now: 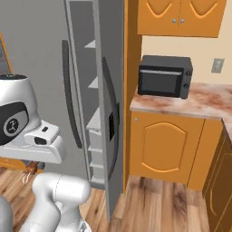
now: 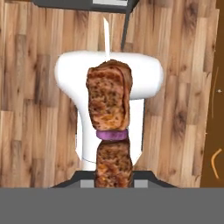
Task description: Store the kebab skewer in the freezer for long-term storage. Close the freezer door after placing the cooked food.
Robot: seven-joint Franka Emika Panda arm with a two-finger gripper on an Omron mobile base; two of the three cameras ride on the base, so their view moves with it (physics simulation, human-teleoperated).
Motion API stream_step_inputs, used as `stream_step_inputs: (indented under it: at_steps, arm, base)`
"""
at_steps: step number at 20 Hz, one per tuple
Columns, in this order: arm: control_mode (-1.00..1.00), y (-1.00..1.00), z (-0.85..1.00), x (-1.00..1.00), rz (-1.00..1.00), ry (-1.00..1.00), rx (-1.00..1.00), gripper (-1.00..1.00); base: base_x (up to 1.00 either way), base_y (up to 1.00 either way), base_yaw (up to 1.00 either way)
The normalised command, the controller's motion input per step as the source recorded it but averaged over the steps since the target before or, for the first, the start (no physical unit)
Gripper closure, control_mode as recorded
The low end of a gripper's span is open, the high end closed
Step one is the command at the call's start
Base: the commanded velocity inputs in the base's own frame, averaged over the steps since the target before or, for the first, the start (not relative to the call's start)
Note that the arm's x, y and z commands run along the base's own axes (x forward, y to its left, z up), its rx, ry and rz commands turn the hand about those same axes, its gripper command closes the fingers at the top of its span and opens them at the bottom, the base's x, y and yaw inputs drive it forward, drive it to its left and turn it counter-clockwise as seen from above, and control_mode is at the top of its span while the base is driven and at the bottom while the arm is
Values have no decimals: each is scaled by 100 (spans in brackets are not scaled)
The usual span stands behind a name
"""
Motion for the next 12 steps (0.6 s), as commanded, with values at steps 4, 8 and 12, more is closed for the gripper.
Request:
stream_step_inputs:
  at_steps: [4, 8, 12]
  arm:
    - [100, 0, 0, 0, 0, 0, 0, 100]
    - [100, 0, 0, 0, 0, 0, 0, 100]
    - [100, 0, 0, 0, 0, 0, 0, 100]
  base:
    - [0, 79, -3]
    - [18, 43, -8]
    - [39, 29, -14]
